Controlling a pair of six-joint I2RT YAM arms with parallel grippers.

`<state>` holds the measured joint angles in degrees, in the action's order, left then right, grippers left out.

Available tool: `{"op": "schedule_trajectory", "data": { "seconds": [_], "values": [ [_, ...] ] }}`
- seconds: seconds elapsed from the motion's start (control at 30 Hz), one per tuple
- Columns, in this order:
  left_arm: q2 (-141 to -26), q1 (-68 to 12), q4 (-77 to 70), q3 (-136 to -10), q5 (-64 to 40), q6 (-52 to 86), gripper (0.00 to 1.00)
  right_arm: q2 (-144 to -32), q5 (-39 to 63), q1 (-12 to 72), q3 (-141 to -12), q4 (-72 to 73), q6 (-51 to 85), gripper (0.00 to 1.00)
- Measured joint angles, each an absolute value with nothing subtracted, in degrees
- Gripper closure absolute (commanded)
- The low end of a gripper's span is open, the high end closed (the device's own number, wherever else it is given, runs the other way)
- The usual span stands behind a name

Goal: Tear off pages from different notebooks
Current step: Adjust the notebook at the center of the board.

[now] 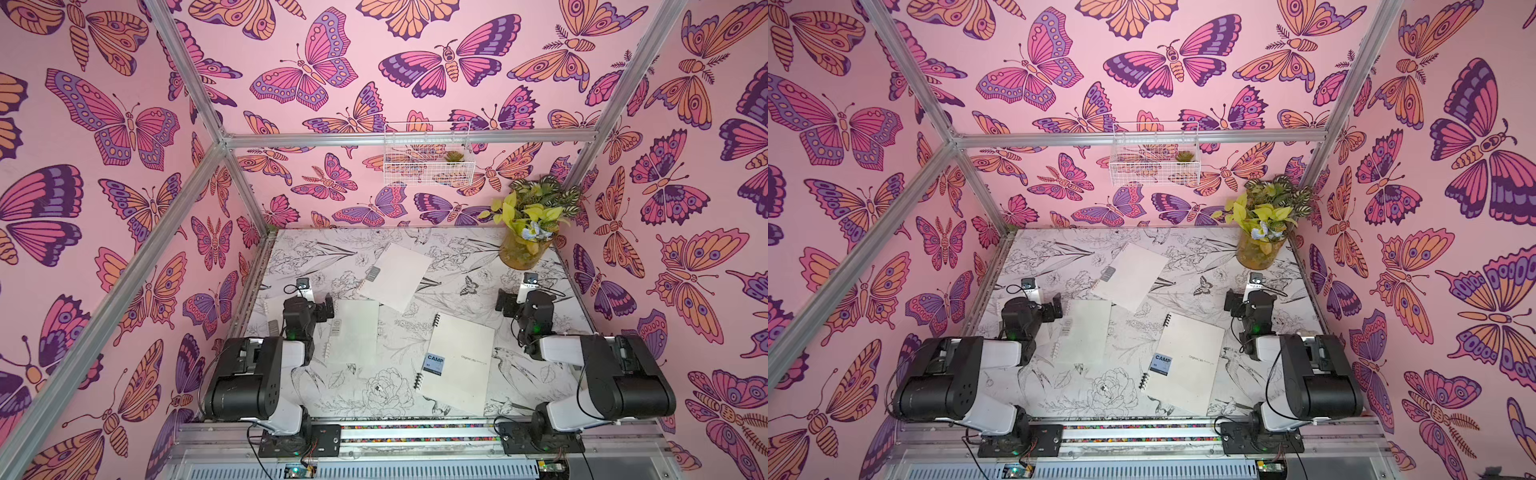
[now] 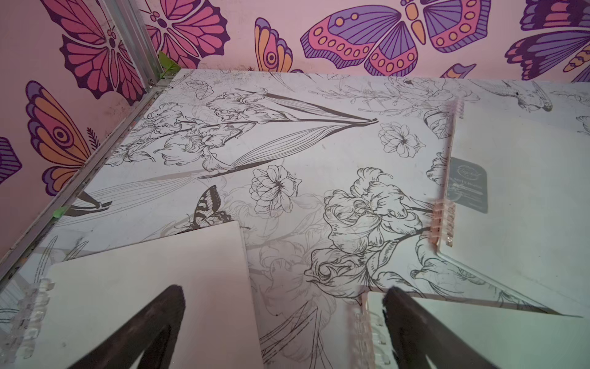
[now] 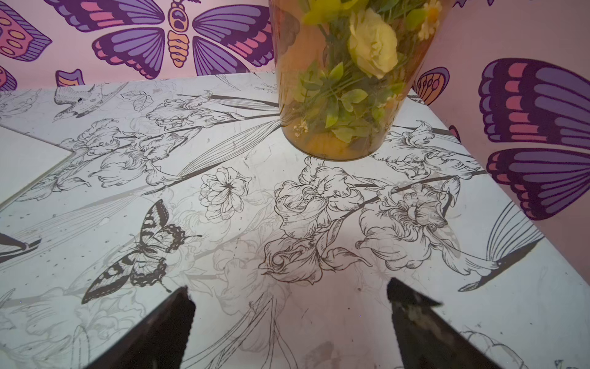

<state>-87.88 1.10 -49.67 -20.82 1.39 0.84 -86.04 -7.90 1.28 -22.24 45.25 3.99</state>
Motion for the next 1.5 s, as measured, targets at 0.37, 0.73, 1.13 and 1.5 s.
{"op": "schedule_trajectory", "data": {
  "seconds": [0.37, 0.73, 1.13, 1.5],
  "values": [
    [-87.88, 1.1, -49.67, -20.82, 1.28, 0.82, 0.0, -86.04, -7.9, 1.28, -22.24, 45.25, 3.99, 0.01],
    [-87.88, 1.1, -49.67, -20.84, 1.28, 0.82, 0.0, -86.04, -7.9, 1.28, -22.24, 45.25, 3.99, 0.01],
    [-87.83, 0.89, -49.5, -20.91, 1.5, 0.6, 0.0, -85.97, -7.75, 1.34, -22.24, 45.52, 3.33, 0.01],
    [-69.47, -5.56, -32.82, -30.74, 3.53, 15.62, 0.0, -71.24, -6.5, 5.52, -32.08, 29.93, 23.29, 0.01]
  ]
}}
